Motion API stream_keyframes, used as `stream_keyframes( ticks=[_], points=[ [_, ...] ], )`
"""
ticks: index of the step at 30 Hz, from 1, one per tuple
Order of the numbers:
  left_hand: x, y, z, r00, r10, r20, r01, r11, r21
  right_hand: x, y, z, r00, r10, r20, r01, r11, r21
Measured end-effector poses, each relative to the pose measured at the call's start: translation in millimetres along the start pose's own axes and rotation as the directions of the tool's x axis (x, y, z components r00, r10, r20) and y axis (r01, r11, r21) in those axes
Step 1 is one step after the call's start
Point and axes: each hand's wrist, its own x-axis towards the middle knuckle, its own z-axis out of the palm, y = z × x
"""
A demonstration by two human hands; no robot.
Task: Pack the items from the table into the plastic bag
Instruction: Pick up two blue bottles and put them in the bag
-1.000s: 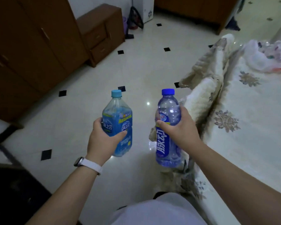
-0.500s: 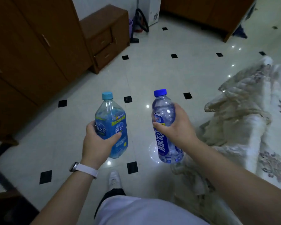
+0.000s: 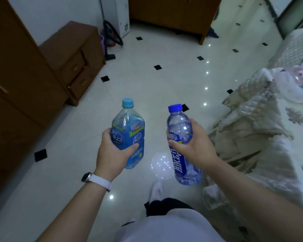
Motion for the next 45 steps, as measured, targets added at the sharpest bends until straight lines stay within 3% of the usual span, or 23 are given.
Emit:
stream_keyframes(
  ticks=[9,16,23,34,45],
  points=[
    [130,45,51,0.995,0.045,0.087,-0.056,0.989,0.133,155,13,5,0.996,0.066,-0.060,-0.062,0.996,0.071],
    [254,133,124,0.978,0.155,0.141,-0.177,0.971,0.162,279,15,-54,0.989,0.065,-0.130,-0.055,0.996,0.077],
    [339,188,199,0.939,0.215,0.269,-0.254,0.960,0.119,345,30,-110,0.955,0.143,-0.260,-0.130,0.989,0.067],
    [517,220,300,0.853,0.225,0.472,-0.283,0.958,0.054,504,38,-132,0.871,0.278,-0.405,-0.289,0.957,0.036],
    [694,303,391,0.666,0.289,0.687,-0.354,0.934,-0.049,636,18,-163,0.721,0.388,-0.574,-0.441,0.896,0.051]
  ],
)
